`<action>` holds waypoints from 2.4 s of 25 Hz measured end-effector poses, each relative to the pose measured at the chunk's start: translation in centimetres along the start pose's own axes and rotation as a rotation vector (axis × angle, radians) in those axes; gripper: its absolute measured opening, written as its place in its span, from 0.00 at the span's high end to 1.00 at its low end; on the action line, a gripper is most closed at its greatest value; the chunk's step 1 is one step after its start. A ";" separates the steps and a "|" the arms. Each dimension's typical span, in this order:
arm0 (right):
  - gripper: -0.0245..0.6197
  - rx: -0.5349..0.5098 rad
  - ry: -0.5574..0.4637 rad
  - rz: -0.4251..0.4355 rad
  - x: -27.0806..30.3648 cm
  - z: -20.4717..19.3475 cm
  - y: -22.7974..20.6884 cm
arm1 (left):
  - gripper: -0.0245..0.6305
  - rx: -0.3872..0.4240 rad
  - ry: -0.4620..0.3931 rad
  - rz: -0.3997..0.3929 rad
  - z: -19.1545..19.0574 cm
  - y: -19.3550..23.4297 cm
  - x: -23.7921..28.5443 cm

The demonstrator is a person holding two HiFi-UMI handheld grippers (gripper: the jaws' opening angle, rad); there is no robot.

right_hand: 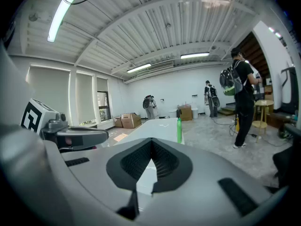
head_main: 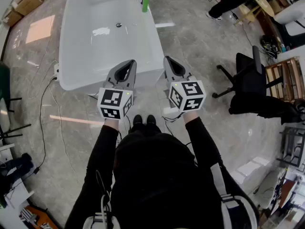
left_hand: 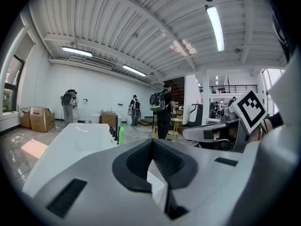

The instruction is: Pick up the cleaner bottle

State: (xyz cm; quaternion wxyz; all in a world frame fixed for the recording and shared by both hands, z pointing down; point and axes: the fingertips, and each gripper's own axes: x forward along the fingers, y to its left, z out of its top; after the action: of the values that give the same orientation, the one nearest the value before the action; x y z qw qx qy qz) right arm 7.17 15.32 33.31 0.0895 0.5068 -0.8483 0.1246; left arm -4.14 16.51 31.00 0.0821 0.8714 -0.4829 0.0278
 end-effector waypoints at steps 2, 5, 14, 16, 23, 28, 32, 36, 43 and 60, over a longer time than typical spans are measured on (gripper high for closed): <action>0.96 -0.001 -0.001 0.002 0.2 0.1 -0.1 | 0.95 0.002 -0.001 0.003 0.1 0.1 0.2; 0.96 0.000 -0.001 0.003 0.4 0.1 -0.2 | 0.95 0.002 0.000 0.006 0.1 0.2 0.3; 0.96 0.003 0.007 0.018 0.6 0.0 -0.1 | 0.95 -0.005 0.008 0.023 -0.1 0.8 0.3; 0.96 0.009 0.010 0.023 0.6 -0.2 -0.4 | 0.95 -0.009 0.011 0.029 -0.2 0.8 0.6; 0.96 0.021 0.001 0.031 0.4 0.0 -2.1 | 0.95 0.000 0.004 0.045 0.4 0.6 1.9; 0.96 0.010 -0.005 0.033 0.0 0.1 -3.5 | 0.95 0.009 -0.009 0.064 0.9 -0.1 2.9; 0.96 -0.009 -0.006 0.041 0.1 0.3 -3.8 | 0.95 0.009 -0.018 0.083 1.4 0.1 3.5; 0.96 -0.021 -0.004 0.051 0.6 0.7 -4.2 | 0.95 0.011 -0.023 0.101 1.9 0.5 4.5; 0.96 -0.018 0.001 0.049 3.4 1.2 -5.1 | 0.95 0.023 -0.009 0.102 2.4 2.2 6.7; 0.96 -0.052 0.075 0.003 16.7 3.4 -10.6 | 0.95 -0.031 0.060 0.101 1.6 10.8 18.3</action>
State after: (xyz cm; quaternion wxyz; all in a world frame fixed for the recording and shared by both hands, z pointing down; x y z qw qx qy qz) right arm 8.55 -4.55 36.02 0.1342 0.4982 -0.8479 0.1217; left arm -3.59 -4.68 33.00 0.1086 0.8432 -0.5241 0.0505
